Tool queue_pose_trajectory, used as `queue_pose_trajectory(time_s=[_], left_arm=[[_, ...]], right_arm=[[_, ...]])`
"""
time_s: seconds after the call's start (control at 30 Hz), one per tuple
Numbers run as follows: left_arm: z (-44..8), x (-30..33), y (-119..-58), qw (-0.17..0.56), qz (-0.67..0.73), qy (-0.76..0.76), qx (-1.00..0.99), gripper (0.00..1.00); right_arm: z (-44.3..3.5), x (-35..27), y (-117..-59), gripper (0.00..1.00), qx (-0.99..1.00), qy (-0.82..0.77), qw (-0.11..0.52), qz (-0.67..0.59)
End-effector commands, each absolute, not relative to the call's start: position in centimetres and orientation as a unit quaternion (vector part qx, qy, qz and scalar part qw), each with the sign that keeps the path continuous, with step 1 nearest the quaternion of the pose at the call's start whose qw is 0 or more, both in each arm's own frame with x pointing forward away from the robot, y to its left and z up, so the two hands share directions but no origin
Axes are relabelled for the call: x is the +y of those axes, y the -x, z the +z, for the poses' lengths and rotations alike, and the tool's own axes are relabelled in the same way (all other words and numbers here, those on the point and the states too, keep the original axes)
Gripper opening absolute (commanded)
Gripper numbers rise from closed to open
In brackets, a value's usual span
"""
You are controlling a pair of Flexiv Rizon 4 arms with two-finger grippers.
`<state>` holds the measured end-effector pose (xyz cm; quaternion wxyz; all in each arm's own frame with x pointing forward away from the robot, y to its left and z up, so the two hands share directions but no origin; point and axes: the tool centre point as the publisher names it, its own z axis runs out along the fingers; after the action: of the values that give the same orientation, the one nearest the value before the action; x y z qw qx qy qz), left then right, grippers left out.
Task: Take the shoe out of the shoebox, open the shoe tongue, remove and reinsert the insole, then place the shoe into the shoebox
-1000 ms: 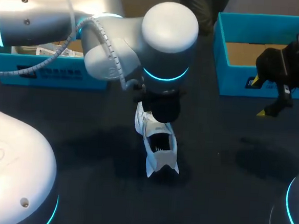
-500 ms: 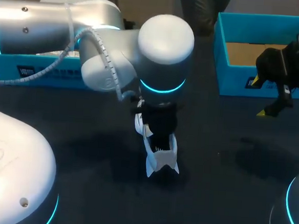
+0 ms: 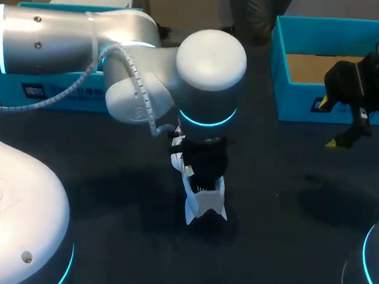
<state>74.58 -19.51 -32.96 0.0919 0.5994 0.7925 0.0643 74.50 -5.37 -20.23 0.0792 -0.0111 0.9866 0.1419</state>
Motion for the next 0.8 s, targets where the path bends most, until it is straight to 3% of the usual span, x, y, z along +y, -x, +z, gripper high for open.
queue_pose_trajectory(time_s=[0.03, 0.17, 0.2, 0.3, 0.33, 0.8], left_arm=[[-30.8, -18.4, -74.0, 0.085, 0.066, -0.576, 0.81, 0.46], [-29.6, -17.7, -73.3, 0.055, 0.05, -0.498, 0.864, 0.48], [-29.4, -17.6, -73.1, 0.058, 0.051, -0.478, 0.875, 0.64], [-28.9, -17.1, -72.0, 0.049, 0.036, -0.426, 0.903, 0.85], [-28.8, -17.0, -71.5, 0.031, 0.025, -0.421, 0.906, 1.0], [-28.8, -17.0, -71.5, 0.031, 0.025, -0.421, 0.906, 1.0]], right_arm=[[-20.3, -5.3, -74.6, 1.0, 0.987, 0.011, 0.079, 0.141], [-20.3, -5.3, -74.6, 1.0, 0.987, 0.011, 0.079, 0.141], [-20.3, -5.3, -74.6, 1.0, 0.987, 0.011, 0.079, 0.141], [-20.3, -5.3, -74.6, 1.0, 0.987, 0.011, 0.079, 0.141], [-20.3, -5.3, -74.6, 1.0, 0.987, 0.011, 0.079, 0.141], [-20.3, -5.3, -74.6, 1.0, 0.987, 0.011, 0.079, 0.141]])
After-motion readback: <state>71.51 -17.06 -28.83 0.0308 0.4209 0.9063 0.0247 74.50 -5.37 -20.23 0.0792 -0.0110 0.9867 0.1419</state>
